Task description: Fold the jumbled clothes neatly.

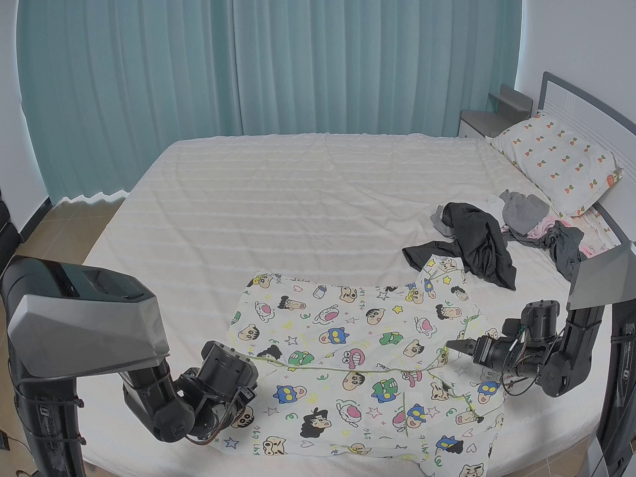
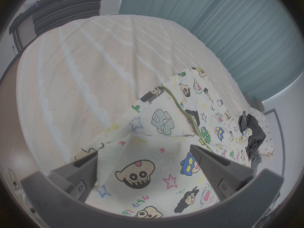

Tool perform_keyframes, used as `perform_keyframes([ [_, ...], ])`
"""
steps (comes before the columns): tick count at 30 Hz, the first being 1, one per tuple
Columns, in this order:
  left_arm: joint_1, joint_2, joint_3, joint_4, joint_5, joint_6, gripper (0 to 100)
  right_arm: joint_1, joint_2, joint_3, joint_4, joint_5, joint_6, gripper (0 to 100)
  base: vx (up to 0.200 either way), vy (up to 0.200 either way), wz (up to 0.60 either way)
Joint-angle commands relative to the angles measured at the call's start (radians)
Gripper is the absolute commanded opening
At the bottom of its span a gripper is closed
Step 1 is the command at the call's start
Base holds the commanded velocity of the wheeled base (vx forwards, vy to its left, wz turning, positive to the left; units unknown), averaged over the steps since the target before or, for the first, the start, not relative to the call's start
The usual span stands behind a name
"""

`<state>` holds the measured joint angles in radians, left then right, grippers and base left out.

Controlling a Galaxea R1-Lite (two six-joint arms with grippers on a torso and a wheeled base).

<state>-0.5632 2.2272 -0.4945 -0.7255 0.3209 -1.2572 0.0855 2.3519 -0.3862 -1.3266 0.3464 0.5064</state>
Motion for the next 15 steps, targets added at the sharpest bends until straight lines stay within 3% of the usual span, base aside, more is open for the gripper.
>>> perform_keyframes([
  [1, 0.006, -0.008, 0.011, 0.0, 0.001, 0.002, 0, 0.0, 0.0, 0.0, 0.0, 0.0, 0.0, 100, 0.0, 0.0, 0.0],
  [12, 0.029, -0.054, 0.039, -0.003, 0.003, -0.001, 0, 0.0, -0.002, 0.0, -0.002, 0.0, 0.0, 100, 0.0, 0.0, 0.0],
  [15, 0.028, -0.101, 0.083, -0.06, 0.009, 0.009, 0, 0.002, -0.002, 0.007, -0.002, 0.003, 0.0, 100, 0.0, 0.0, 0.0],
])
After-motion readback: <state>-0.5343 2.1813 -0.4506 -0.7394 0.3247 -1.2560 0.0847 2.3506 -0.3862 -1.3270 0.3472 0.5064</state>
